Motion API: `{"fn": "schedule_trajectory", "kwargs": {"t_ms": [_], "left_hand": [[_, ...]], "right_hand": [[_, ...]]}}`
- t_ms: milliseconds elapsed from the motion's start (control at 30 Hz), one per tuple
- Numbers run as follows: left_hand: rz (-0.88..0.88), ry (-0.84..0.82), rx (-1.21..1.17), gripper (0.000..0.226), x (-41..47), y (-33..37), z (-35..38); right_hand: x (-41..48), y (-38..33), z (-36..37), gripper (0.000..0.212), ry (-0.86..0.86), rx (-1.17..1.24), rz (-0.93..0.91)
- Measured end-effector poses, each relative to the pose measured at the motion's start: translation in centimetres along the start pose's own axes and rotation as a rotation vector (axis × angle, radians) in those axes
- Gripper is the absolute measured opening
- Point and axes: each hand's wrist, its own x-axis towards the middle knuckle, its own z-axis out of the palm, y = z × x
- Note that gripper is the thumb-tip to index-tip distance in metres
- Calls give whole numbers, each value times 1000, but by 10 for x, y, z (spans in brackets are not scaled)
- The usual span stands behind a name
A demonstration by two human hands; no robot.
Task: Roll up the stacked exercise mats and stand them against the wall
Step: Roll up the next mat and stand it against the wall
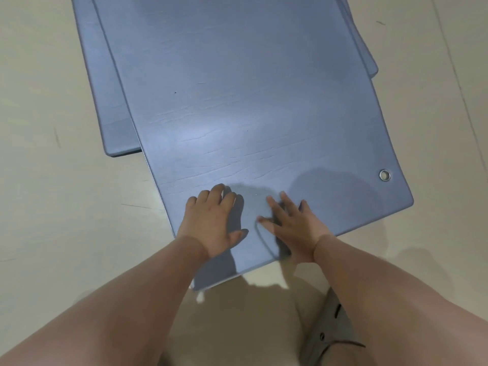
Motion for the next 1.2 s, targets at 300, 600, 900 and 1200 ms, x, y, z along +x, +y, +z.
{"fn": "schedule_trajectory", "kwargs": {"t_ms": [300, 600, 900, 1200], "left_hand": [[-91, -68, 29, 97, -23, -19, 16], [-54, -10, 75, 78, -25, -49, 24], [31, -84, 127, 77, -3, -25, 40], [-30, -88, 175, 99, 1, -3, 32]], "right_hand": [[49, -32, -92, 76, 232, 460, 126], [41, 12, -59, 83, 281, 552, 347], [2, 33, -13, 121, 35, 345, 298], [6, 43, -19, 96, 78, 230, 148]]}}
